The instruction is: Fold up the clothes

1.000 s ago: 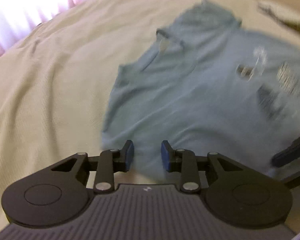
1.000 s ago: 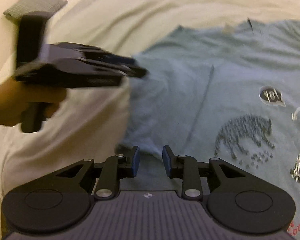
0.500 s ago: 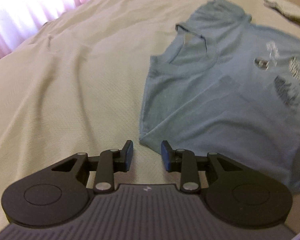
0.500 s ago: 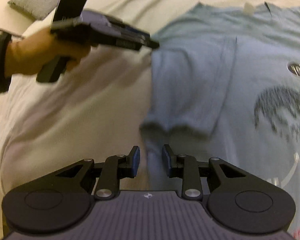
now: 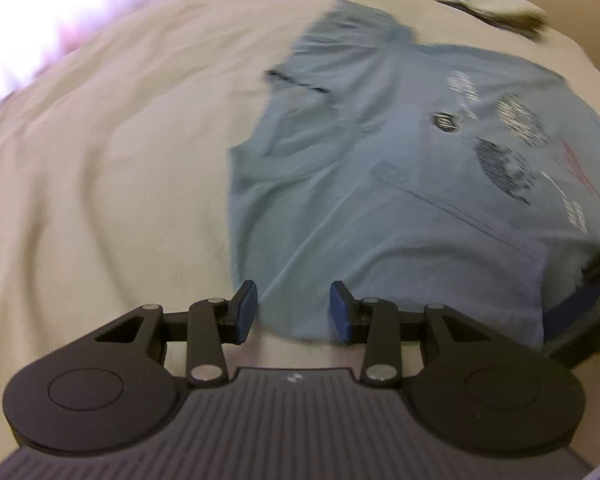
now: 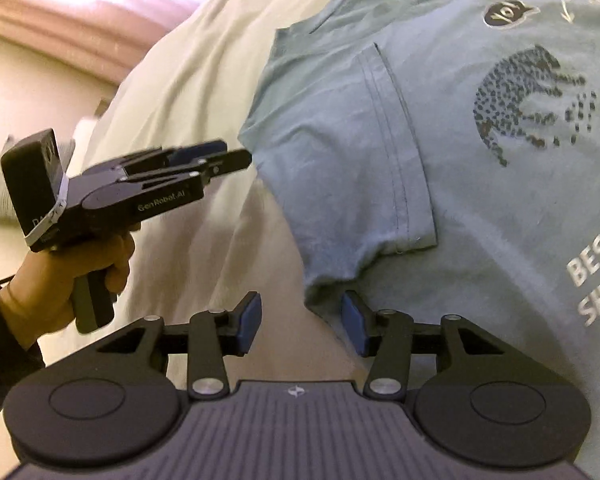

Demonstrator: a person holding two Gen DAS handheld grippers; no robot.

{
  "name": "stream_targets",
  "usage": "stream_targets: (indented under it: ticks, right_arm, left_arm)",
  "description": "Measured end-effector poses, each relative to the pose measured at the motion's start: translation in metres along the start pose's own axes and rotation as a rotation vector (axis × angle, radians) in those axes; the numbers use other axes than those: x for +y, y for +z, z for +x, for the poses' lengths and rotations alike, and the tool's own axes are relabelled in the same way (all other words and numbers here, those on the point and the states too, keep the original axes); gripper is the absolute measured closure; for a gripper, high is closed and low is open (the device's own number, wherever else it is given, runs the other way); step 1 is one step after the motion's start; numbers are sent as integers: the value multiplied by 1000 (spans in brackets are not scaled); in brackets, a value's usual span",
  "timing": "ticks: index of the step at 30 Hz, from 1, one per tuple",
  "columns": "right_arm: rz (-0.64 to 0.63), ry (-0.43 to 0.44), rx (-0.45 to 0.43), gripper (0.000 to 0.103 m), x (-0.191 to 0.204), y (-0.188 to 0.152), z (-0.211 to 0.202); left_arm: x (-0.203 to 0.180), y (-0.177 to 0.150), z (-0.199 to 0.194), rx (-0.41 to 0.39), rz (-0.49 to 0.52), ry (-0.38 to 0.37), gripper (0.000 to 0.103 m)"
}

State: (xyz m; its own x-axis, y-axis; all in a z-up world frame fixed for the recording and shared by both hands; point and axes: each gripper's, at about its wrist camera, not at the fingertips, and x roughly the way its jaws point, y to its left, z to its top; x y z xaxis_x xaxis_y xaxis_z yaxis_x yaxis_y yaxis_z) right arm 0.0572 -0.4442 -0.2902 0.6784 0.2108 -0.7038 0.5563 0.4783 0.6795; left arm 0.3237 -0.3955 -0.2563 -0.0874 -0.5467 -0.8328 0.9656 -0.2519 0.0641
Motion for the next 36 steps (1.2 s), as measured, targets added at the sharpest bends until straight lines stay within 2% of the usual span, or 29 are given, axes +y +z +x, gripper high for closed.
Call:
stream_targets:
  ticks: [2,5,9,11,13,14,19,22,27,32,36]
  right_arm:
    - [26,4,-27,55,-2,-2,2]
    - [96,21,-76,55,-7,-8,1]
    - [188,46,-150,55,-15,-17,0]
    - [230,56,-185,55,-19,-22,-5]
    - [267,67,-215,57,-22,-27,-6]
    - [287,73,-226,58,-22,-28,-7]
    - [349,91,-232,91,-27,-32,-8]
    - [368,117,-214,97,-31,-33,-14]
    - [257,137,-153,97,-28,-26,-26]
    - [153,105,-82,97,-33,-18,-16]
    - [100,66,-66,97,-30,-18,-9]
  left_arm:
    - [9,8,12,34,67,-84,68]
    - [23,19,30,86,117,-198,68]
    - [36,27,46,164,165,-312,72]
    - [43,31,48,199,168,-361,92]
    - [49,34,49,227,164,-396,100]
    - [52,35,47,231,163,-405,103]
    - [64,37,30,226,158,-436,103]
    - [70,35,18,228,175,-449,103]
    - [73,22,12,278,211,-483,103]
    - [77,4,20,322,242,-420,103]
    - [83,2,10,288,217,-410,103]
